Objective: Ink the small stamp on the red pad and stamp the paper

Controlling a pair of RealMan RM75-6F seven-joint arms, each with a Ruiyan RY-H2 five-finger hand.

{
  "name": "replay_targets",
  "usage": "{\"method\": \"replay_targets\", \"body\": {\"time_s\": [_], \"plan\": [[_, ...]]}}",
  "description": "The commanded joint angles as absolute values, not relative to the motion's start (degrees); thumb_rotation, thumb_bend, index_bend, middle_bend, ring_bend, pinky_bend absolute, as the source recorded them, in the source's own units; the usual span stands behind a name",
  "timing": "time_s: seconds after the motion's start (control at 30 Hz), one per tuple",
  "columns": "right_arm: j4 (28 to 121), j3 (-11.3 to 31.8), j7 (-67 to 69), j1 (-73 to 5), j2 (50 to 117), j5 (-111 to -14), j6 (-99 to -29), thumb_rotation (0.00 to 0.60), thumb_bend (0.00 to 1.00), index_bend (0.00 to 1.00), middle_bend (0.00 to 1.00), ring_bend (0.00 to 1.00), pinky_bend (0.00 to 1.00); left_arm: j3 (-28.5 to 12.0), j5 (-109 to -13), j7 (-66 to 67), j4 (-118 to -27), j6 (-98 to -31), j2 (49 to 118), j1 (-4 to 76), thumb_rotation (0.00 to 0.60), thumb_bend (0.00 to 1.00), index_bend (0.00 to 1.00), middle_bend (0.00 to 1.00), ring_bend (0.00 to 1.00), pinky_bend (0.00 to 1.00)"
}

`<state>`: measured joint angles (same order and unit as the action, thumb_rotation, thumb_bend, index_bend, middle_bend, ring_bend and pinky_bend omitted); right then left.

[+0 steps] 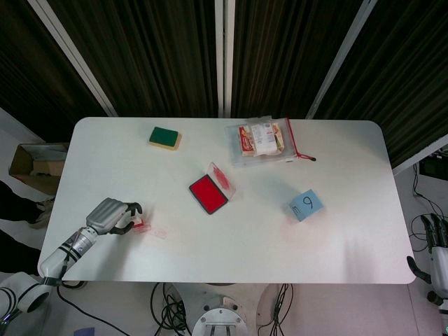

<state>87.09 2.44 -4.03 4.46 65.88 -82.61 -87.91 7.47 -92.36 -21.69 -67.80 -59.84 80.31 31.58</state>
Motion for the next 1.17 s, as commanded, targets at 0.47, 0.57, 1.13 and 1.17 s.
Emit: {"method": "replay_targets", "body": {"time_s": [0.47, 0.57, 1.13, 1.17], "plan": [[86.35, 2.62, -2.62, 4.76, 65.78, -82.54, -88.45, 0.600, 0.18, 0.00, 0.00, 0.00, 0.00, 6.03, -93.10, -18.69, -76.68, -67.01, 73.93, 29.23, 0.600, 0.33, 0.25, 0.34, 0.84, 0.98], [85.90, 2.52, -1.09, 4.91, 65.66, -83.46, -89.16, 0.600, 0.18, 0.00, 0.00, 0.00, 0.00, 3.48, -91.10, -15.76, -81.66, -75.77, 70.21, 25.09, 0.600, 0.30, 0.23, 0.28, 0.68, 0.89], [81.61, 3.03, 2.09, 6.14, 67.05, -84.24, -92.19, 0.600, 0.15, 0.00, 0.00, 0.00, 0.00, 3.36, -88.59, -5.27, -83.37, -93.38, 63.01, 9.18, 0.078, 0.17, 0.13, 0.10, 0.10, 0.20], [81.69, 3.01, 2.16, 6.13, 66.91, -84.23, -92.08, 0.600, 0.15, 0.00, 0.00, 0.00, 0.00, 3.24, -88.79, -5.59, -83.34, -93.44, 62.99, 9.09, 0.081, 0.17, 0.13, 0.10, 0.10, 0.20]]}}
